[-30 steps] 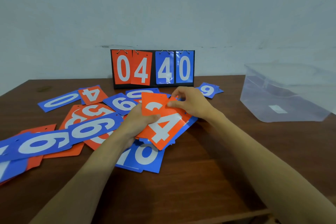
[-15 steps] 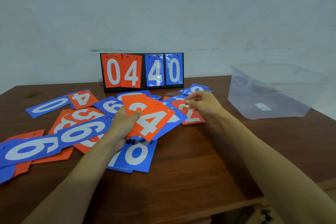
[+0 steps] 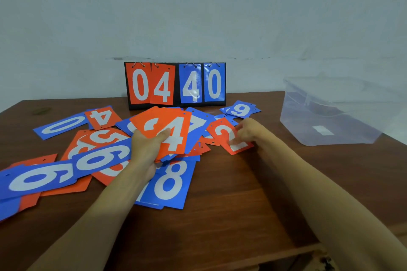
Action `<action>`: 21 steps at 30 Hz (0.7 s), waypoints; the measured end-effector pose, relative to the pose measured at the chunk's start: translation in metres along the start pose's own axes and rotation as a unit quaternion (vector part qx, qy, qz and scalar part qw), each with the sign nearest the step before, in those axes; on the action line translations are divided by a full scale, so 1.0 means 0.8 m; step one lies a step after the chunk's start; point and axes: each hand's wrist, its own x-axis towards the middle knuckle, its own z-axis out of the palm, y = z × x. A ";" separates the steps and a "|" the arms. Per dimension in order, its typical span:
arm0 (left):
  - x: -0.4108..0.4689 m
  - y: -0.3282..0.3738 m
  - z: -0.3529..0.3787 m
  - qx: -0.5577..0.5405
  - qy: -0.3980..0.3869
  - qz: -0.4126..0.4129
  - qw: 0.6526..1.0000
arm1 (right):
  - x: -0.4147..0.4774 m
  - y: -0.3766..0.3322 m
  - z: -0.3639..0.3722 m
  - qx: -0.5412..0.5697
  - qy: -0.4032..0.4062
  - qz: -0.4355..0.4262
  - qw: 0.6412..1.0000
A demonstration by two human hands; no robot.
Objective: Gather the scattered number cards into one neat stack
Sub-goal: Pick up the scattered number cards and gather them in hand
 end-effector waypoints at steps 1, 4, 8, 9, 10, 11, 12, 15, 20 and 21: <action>0.002 0.000 0.000 -0.002 0.017 0.004 1.000 | -0.002 0.001 0.000 0.021 0.006 -0.001 1.000; 0.007 0.000 -0.001 0.012 0.063 0.021 0.998 | -0.009 0.008 -0.003 0.165 0.052 -0.029 0.984; 0.010 -0.002 0.000 -0.002 0.060 0.024 0.998 | -0.042 0.004 -0.003 0.440 0.050 -0.104 0.891; 0.008 -0.002 0.001 -0.007 0.048 0.020 0.999 | -0.051 -0.002 -0.001 0.472 0.029 -0.128 0.872; 0.006 -0.001 0.003 -0.012 0.032 0.017 0.999 | -0.059 -0.008 0.003 0.480 0.007 -0.150 0.864; 0.003 -0.001 0.004 -0.019 0.011 0.015 1.000 | -0.066 -0.017 0.009 0.471 -0.008 -0.168 0.866; 0.000 -0.001 0.004 -0.027 -0.012 0.015 0.999 | -0.073 -0.026 0.015 0.447 -0.017 -0.186 0.875; -0.005 -0.004 0.005 -0.004 -0.072 0.032 0.997 | -0.085 -0.052 0.031 0.352 -0.039 -0.229 0.907; -0.002 -0.006 0.004 0.018 -0.052 0.041 0.998 | -0.057 -0.056 0.033 0.189 0.120 -0.220 0.949; -0.001 -0.005 0.004 0.008 -0.045 0.028 0.999 | -0.043 -0.049 0.030 0.153 0.166 -0.196 0.954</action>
